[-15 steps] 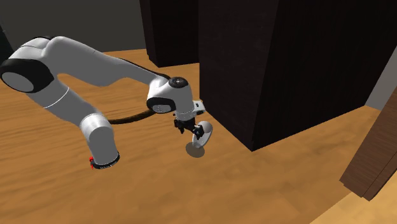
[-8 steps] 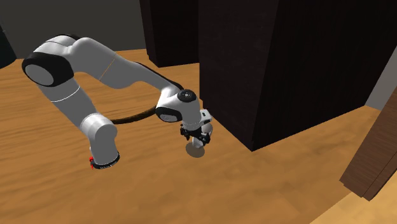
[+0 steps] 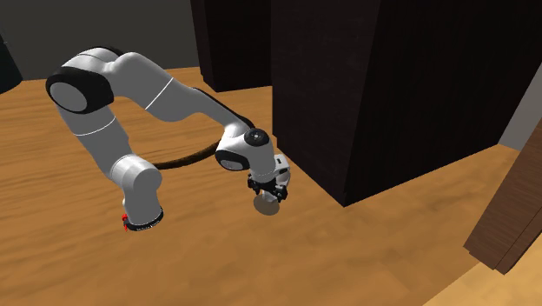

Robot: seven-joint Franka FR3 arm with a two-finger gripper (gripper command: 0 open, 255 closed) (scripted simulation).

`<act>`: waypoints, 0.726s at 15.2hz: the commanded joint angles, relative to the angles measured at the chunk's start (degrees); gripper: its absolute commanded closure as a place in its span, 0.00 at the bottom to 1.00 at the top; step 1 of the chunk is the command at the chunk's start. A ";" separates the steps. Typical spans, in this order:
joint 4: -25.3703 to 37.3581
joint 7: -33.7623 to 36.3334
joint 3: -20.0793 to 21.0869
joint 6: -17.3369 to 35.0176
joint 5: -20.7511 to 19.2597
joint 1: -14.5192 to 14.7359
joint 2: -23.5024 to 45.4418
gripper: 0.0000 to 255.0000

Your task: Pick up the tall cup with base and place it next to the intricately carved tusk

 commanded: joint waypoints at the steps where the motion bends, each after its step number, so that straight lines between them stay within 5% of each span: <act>1: -0.01 -0.03 -0.02 0.03 0.04 0.02 0.02 0.00; 3: -0.01 -0.02 -0.02 0.03 0.03 0.02 0.01 0.00; 4: -0.01 -0.02 -0.02 0.03 0.03 0.02 0.01 1.00; 11: -0.03 -0.01 0.00 0.03 0.01 0.01 0.00 1.00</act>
